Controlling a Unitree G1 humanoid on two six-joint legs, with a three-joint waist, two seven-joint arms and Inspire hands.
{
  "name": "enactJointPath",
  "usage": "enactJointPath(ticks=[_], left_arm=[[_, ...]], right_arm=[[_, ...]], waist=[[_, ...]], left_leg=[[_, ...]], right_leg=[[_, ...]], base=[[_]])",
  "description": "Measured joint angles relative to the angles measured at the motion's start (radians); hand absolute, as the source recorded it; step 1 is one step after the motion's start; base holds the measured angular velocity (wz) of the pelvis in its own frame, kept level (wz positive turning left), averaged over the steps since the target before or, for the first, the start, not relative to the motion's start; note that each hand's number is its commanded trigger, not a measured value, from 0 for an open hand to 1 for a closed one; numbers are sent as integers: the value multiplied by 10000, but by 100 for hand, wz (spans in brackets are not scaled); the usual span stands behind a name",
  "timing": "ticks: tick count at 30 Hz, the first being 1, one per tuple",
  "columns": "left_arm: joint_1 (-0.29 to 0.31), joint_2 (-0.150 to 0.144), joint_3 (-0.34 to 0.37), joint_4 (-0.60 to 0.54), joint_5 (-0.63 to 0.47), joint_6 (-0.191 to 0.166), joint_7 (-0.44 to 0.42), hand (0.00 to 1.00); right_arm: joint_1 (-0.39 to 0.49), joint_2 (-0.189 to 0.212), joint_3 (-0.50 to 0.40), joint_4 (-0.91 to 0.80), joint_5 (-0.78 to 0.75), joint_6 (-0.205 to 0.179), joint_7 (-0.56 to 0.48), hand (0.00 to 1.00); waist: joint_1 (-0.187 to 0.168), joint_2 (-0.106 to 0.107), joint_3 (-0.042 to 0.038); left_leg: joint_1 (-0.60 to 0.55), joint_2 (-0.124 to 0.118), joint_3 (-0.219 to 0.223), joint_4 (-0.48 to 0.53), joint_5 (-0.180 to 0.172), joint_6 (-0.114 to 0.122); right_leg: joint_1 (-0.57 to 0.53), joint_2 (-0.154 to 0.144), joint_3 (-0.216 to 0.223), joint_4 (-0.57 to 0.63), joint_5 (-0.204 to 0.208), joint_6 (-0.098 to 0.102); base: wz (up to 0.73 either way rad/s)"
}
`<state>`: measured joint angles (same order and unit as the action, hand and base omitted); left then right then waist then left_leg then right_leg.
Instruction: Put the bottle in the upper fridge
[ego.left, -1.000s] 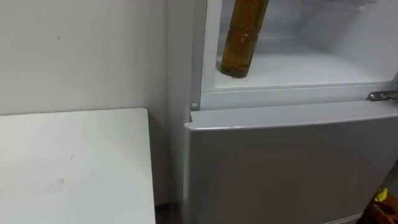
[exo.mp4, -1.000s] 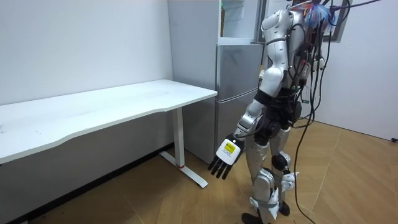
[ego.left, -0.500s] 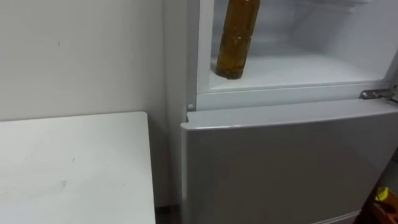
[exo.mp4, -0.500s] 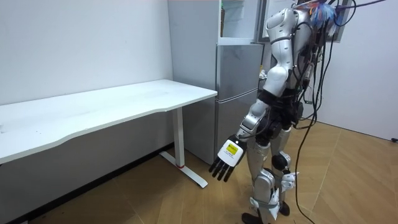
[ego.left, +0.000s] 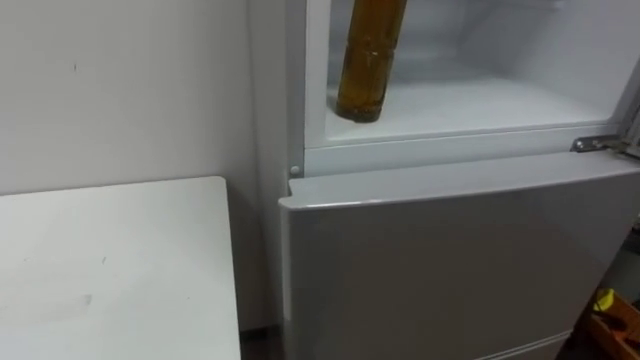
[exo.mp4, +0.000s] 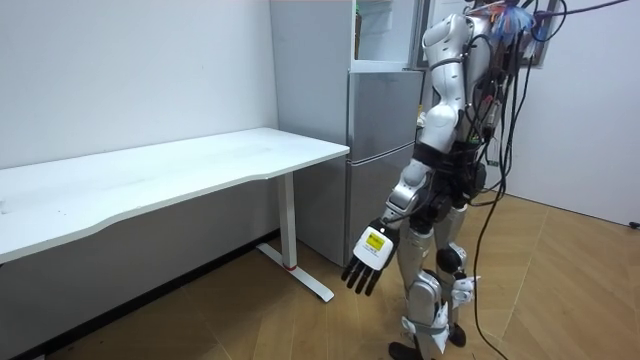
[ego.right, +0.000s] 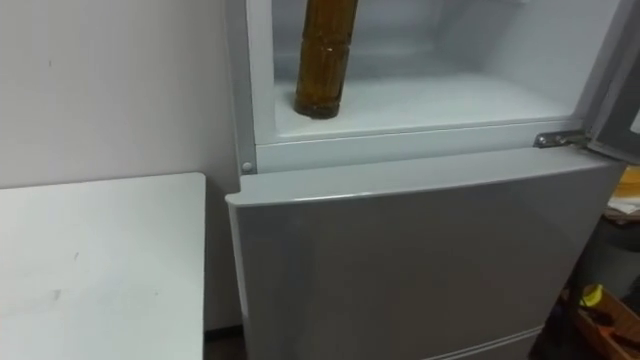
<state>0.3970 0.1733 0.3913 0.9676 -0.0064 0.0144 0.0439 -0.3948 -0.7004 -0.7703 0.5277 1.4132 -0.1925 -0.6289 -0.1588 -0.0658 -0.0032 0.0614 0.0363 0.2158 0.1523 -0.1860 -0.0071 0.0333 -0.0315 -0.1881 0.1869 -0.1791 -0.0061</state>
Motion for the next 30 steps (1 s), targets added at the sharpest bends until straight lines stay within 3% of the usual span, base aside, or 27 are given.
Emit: enactJointPath(ticks=[3, 15, 16, 24, 30], left_arm=[[25, 0, 6, -1, 13, 0, -136, 0], [40, 0, 8, 57, -1, -4, -174, 0], [40, 0, 7, 57, -7, -4, -174, 0], [41, -2, 3, 244, -8, -2, -175, 0], [204, -92, 476, 258, -2, -71, -170, 0]], right_arm=[[-75, -132, 138, -39, 4, 43, 546, 0], [-356, -157, 356, -16, 357, 203, 687, 0], [-356, -157, 425, -8, 359, 210, 735, 100], [-355, -154, 466, 318, 600, 463, 859, 100], [-354, -155, 800, 108, 356, 1167, 464, 100]], waist=[[0, -4, -1], [-34, -13, -5], [-49, -11, -5], [-143, 31, 1], [-431, 72, 2]], left_leg=[[12, -2, -3, 6, 0, 0], [30, 8, 18, 13, 3, -6], [30, 9, 26, 14, 3, -6], [46, 7, 44, 14, 4, -7], [48, 28, 57, 9, 20, -30]], right_leg=[[-69, -8, 6, -6, -25, 4], [-143, -5, 89, 164, -39, -14], [-144, -4, 96, 161, -40, -16], [-159, -5, 114, 182, -45, -18], [-176, 12, 188, 310, -73, -63]], base=[[0], [-3], [-3], [0], [-5]])
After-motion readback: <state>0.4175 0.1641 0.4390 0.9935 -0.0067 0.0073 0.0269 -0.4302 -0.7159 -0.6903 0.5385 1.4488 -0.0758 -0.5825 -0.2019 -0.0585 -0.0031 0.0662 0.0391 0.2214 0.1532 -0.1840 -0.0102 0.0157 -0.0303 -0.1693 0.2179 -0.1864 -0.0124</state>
